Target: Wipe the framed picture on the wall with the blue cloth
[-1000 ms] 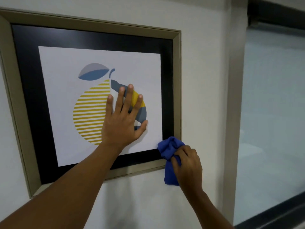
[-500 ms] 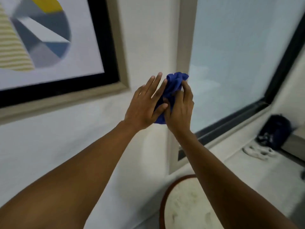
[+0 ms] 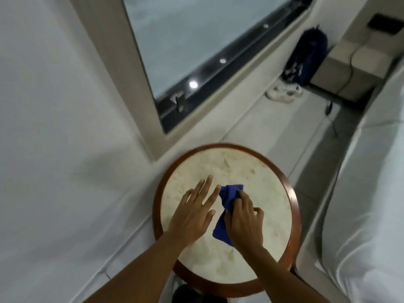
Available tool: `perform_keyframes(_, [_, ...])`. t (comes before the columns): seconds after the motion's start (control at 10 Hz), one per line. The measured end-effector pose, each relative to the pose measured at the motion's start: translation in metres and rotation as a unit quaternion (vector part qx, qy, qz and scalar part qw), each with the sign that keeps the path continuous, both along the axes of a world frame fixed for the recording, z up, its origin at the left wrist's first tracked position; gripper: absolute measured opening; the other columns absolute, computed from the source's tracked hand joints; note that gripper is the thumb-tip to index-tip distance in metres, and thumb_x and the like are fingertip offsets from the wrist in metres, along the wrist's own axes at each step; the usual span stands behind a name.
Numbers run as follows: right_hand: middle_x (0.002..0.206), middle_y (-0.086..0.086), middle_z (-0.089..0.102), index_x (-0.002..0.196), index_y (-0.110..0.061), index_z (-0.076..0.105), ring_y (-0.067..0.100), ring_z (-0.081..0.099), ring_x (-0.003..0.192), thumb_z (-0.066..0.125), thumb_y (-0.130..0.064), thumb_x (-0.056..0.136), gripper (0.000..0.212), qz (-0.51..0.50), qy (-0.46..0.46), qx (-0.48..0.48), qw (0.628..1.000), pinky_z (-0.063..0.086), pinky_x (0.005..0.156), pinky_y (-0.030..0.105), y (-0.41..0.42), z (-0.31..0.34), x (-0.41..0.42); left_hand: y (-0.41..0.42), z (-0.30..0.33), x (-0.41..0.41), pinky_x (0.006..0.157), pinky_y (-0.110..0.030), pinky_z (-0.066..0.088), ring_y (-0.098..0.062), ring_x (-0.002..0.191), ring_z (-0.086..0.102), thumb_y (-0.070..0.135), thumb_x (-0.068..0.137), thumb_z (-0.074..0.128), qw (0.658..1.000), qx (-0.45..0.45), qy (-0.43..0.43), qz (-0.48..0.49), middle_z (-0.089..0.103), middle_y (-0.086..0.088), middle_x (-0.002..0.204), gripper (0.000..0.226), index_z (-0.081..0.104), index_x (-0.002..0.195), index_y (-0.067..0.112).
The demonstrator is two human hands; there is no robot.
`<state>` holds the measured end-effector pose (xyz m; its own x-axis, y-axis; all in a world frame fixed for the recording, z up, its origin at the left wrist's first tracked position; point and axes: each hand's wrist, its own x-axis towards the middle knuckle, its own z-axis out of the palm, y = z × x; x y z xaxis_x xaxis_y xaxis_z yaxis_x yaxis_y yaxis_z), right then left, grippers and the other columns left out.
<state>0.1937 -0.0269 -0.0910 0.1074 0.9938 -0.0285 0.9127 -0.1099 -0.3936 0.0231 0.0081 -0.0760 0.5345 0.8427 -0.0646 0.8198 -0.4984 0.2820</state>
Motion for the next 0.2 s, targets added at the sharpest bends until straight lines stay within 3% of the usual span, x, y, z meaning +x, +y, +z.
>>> perform_keyframes(0.1, [0.146, 0.013, 0.043, 0.117, -0.01, 0.054, 0.027, 0.046, 0.131, 0.047, -0.026, 0.093, 0.03, 0.016, -0.06, -0.076, 0.995, 0.042, 0.093, 0.048, -0.007, -0.108, 0.001, 0.013, -0.104, 0.018, 0.126, -0.049, 0.018, -0.025, 0.156, -0.01, 0.036, 0.104, 0.032, 0.992, -0.049, 0.093, -0.069, -0.036, -0.001, 0.158, 0.071, -0.017, 0.156, 0.029])
perform_keyframes(0.2, [0.159, 0.011, 0.023, 0.14, -0.008, 0.041, 0.024, 0.021, 0.146, 0.033, -0.032, 0.1, 0.048, 0.06, -0.077, -0.103, 0.99, 0.034, 0.105, 0.042, -0.015, -0.164, -0.002, 0.02, -0.151, 0.024, 0.125, -0.048, 0.012, -0.024, 0.156, -0.013, 0.041, 0.105, 0.028, 0.983, -0.079, 0.147, -0.076, -0.036, -0.001, 0.158, 0.066, -0.008, 0.158, 0.026])
